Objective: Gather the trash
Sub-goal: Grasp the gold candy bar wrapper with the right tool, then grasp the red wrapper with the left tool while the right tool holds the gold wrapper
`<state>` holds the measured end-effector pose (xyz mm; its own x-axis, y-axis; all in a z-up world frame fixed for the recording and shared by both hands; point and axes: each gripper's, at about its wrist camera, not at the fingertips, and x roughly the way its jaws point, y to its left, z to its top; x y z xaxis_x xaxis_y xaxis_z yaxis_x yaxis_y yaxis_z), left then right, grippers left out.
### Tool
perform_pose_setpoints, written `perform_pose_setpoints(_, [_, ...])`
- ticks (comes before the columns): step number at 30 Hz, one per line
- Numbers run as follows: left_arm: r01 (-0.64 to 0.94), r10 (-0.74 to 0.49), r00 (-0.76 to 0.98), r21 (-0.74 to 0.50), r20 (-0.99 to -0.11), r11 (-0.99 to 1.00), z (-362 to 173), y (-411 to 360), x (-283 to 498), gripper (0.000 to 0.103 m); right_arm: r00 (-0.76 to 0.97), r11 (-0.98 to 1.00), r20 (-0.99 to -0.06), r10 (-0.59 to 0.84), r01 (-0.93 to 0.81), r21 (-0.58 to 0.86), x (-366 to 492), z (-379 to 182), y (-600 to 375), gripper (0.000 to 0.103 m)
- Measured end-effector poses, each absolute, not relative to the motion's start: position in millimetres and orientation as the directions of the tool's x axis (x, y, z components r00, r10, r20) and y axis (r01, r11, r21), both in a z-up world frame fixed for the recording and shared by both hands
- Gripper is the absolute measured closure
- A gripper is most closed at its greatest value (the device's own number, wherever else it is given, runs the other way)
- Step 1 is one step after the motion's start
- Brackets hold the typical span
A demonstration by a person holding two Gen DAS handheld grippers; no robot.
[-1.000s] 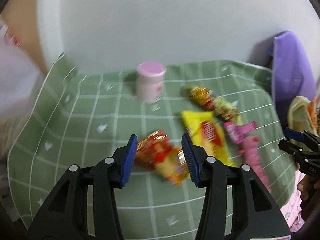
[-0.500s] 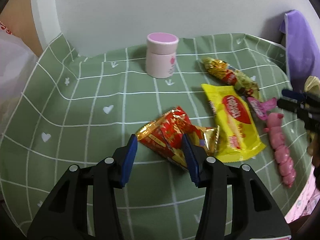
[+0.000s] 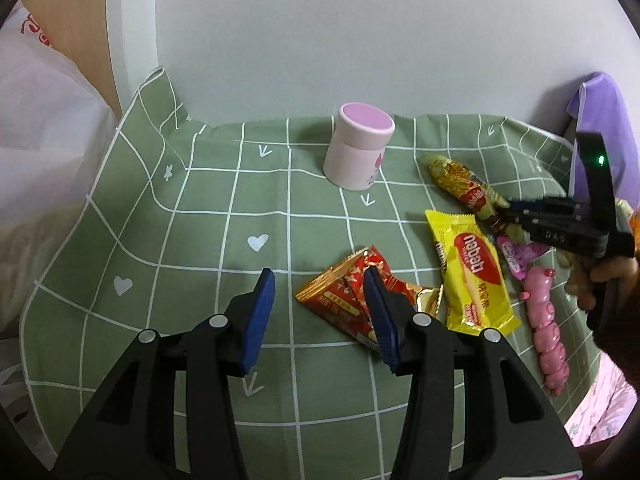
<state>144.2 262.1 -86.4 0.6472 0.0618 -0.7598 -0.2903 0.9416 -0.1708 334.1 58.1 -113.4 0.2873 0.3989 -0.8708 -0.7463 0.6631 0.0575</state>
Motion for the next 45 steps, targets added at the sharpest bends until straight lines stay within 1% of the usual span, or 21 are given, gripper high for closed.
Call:
perform_pose_setpoints(1, [-0.291,0.055,0.652,-0.183,-0.756,0.939,-85,263,144,0.059,0.286,0.662,-0.871,0.401,-0.747,0.06,331,-113,55,0.085])
perform_pose_setpoints(3, [-0.29,0.047,0.659,-0.196,-0.751,0.937,-83,265,145,0.059,0.3,0.663,-0.87,0.392,-0.748,0.041,323,-110,49,0.086])
perform_pose_setpoints(5, [-0.288,0.044,0.667,-0.203,-0.744,0.936,-81,265,145,0.059,0.304,0.673,-0.86,0.41,-0.737,0.061,317,-102,40,0.087])
perform_pose_setpoints(12, [-0.284,-0.006,0.675,-0.268,-0.738,0.921,-86,261,145,0.057,0.389,0.758,-0.811,0.436,-0.645,0.098,301,-68,-9,0.087])
perform_pose_setpoints(16, [-0.286,-0.012,0.667,-0.271,-0.745,0.919,-88,256,147,0.054,0.43,0.805,-0.799,0.421,-0.583,0.111,288,-57,-42,0.087])
perform_pose_setpoints(19, [-0.302,0.002,0.648,-0.254,-0.762,0.919,-92,251,151,0.054,0.442,0.827,-0.8,0.405,-0.55,0.115,276,-57,-60,0.087])
perform_pose_setpoints(21, [-0.332,0.038,0.627,-0.223,-0.779,0.916,-96,249,154,0.054,0.447,0.841,-0.804,0.392,-0.529,0.115,268,-59,-72,0.087])
perform_pose_setpoints(23, [-0.352,0.051,0.617,-0.217,-0.786,0.911,-100,249,155,0.054,0.45,0.858,-0.811,0.374,-0.499,0.119,260,-63,-83,0.087])
perform_pose_setpoints(25, [-0.355,0.056,0.616,-0.214,-0.786,0.91,-100,246,153,0.05,0.449,0.871,-0.818,0.36,-0.475,0.123,255,-67,-93,0.087])
perform_pose_setpoints(27, [-0.347,0.051,0.611,-0.21,-0.79,0.914,-102,242,151,0.047,0.441,0.88,-0.826,0.352,-0.456,0.131,251,-72,-99,0.087])
perform_pose_setpoints(32, [-0.346,0.039,0.587,-0.207,-0.809,0.915,-107,235,153,0.047,0.424,0.886,-0.834,0.354,-0.439,0.153,240,-81,-107,0.087])
perform_pose_setpoints(35, [-0.366,0.021,0.574,-0.234,-0.819,0.901,-109,236,157,0.048,0.421,0.882,-0.832,0.361,-0.443,0.159,235,-81,-107,0.087])
perform_pose_setpoints(37, [-0.381,0.016,0.566,-0.244,-0.824,0.892,-111,238,160,0.055,0.418,0.879,-0.833,0.363,-0.451,0.156,230,-81,-105,0.087])
perform_pose_setpoints(39, [-0.39,0.002,0.562,-0.263,-0.827,0.882,-112,241,162,0.067,0.417,0.875,-0.832,0.365,-0.46,0.154,226,-80,-103,0.087])
perform_pose_setpoints(40, [-0.39,-0.004,0.563,-0.27,-0.826,0.88,-112,241,163,0.07,0.415,0.872,-0.832,0.368,-0.464,0.154,224,-80,-102,0.087])
perform_pose_setpoints(42, [-0.382,-0.016,0.572,-0.283,-0.82,0.88,-111,240,163,0.082,0.412,0.87,-0.833,0.368,-0.469,0.153,221,-81,-102,0.087])
perform_pose_setpoints(45, [-0.361,-0.025,0.589,-0.29,-0.808,0.886,-107,235,162,0.087,0.409,0.87,-0.835,0.367,-0.469,0.153,219,-82,-103,0.087])
